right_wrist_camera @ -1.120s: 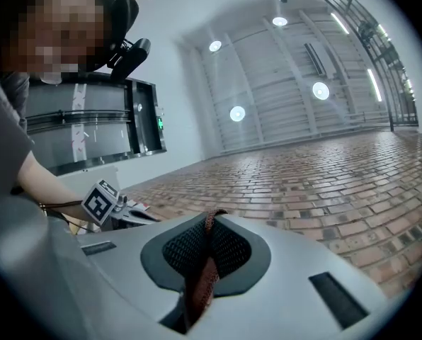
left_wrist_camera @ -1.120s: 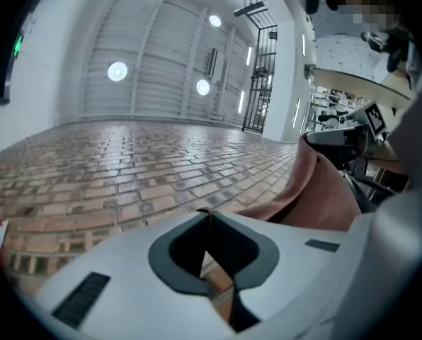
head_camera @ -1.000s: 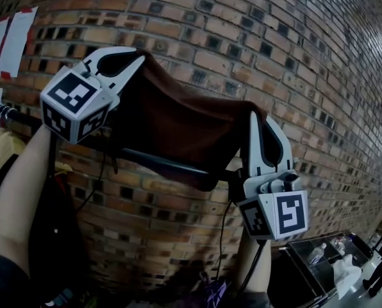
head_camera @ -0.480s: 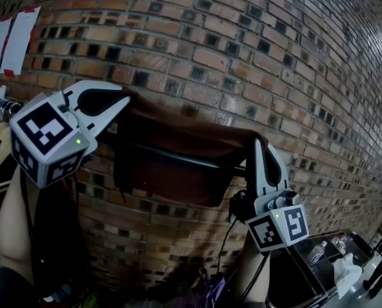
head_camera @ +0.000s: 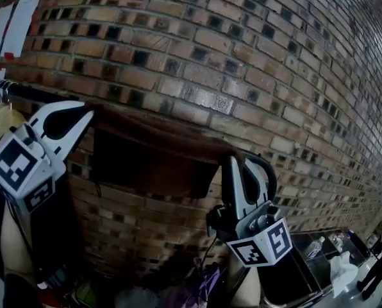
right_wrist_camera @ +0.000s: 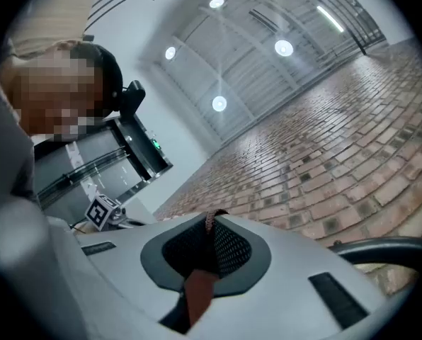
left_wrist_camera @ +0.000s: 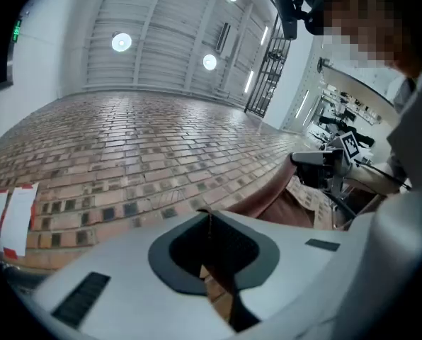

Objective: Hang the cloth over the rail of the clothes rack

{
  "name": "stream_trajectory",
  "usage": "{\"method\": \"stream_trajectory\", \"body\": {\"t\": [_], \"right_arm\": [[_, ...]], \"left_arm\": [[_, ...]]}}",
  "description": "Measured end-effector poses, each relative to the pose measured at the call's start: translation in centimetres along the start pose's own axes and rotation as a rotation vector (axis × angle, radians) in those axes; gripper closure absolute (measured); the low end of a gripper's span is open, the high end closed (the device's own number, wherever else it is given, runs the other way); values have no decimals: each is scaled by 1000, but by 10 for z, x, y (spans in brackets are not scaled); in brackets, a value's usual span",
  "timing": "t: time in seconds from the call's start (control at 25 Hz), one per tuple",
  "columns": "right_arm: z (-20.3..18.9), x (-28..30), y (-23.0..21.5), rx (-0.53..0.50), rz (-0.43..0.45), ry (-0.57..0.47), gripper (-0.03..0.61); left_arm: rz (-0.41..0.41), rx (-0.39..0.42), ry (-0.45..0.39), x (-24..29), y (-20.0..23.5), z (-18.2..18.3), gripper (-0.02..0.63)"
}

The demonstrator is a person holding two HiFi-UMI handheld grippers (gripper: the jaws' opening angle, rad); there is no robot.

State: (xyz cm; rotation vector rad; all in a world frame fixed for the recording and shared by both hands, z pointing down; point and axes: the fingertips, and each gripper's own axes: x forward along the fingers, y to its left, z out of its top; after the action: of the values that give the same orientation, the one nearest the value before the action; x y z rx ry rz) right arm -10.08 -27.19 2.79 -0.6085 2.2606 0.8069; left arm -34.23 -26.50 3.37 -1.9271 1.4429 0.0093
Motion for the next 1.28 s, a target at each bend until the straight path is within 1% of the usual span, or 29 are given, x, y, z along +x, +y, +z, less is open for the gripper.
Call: {"method": "stream_trajectory", "body": {"t": [0.12, 0.24, 0.28, 0.32, 0.48, 0.56, 0.72, 0.88, 1.0, 1.04, 1.12, 1.2, 1.28], "right_arm": [[-9, -17, -7, -37, -65, 4, 555], [-16, -33, -14, -46, -113, -1, 555], [-19, -39, -15, -44, -125, 1, 555], [-23, -44, -16, -46, -138, 9, 555], [-45, -69, -20, -91, -187, 78, 555], [-56, -79, -20, -76, -202, 99, 555], [-76, -89, -20, -13, -210, 124, 555], [-91, -97, -21, 9, -229, 155, 555], [-97, -98, -24, 5, -239, 164, 549], [-98, -99, -25, 3, -240, 163, 544], [-99, -102, -25, 5, -248, 165, 518], [-100, -109, -25, 8, -266, 176, 486], [-104, -118, -26, 0, -289, 193, 465]], "left_arm": [[1, -26, -56, -1, -20, -12, 591], [29, 25, -131, 1, -38, -19, 591], [32, 23, -146, 0, -45, -22, 591], [30, 4, -154, 0, -52, -27, 591], [-1, -141, -162, -3, -71, -48, 591], [-7, -184, -156, -5, -76, -59, 591], [18, -202, -129, -7, -78, -76, 583], [22, -227, -112, -10, -83, -88, 571], [32, -245, -123, -9, -82, -93, 528], [39, -247, -128, -9, -81, -93, 497], [59, -233, -129, -13, -79, -94, 412], [87, -192, -106, -19, -80, -98, 394], [115, -157, -79, -25, -86, -105, 394]]}}
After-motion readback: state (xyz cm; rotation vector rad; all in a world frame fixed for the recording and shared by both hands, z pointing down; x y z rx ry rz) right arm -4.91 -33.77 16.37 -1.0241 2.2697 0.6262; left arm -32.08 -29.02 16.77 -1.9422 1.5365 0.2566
